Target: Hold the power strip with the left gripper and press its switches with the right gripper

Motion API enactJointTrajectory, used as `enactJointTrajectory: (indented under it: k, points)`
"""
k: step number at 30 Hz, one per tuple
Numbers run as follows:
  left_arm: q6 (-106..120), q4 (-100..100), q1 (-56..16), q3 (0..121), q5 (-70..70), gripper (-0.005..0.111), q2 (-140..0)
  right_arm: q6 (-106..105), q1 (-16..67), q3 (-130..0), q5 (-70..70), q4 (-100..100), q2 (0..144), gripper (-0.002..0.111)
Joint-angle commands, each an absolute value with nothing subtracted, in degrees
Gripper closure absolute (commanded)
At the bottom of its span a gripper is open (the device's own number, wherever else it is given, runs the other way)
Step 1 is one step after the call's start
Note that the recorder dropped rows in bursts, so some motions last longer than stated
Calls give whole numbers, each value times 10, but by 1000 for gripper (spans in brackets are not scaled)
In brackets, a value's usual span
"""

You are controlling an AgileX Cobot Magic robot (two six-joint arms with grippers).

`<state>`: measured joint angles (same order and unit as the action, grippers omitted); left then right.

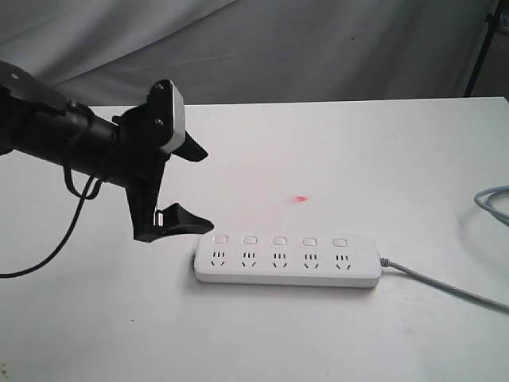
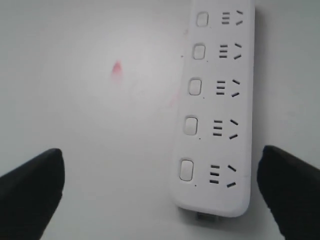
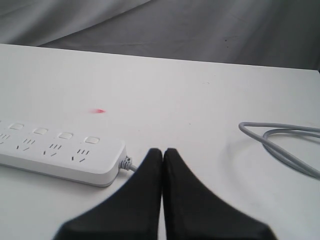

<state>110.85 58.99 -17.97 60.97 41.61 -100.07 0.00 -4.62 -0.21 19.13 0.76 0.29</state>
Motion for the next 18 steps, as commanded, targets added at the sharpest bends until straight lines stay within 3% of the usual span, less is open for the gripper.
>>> enactJointTrajectory:
  k: [1,7,18]
  points:
    - [1031,565,-183,610,415,34,-948,0,-44,0,190,5,0,108]
    - [953,562,-183,610,443,104,-888,0,-44,0,190,5,0,108]
    - [871,556,-183,610,475,106,-818,0,-44,0,190,5,0,108]
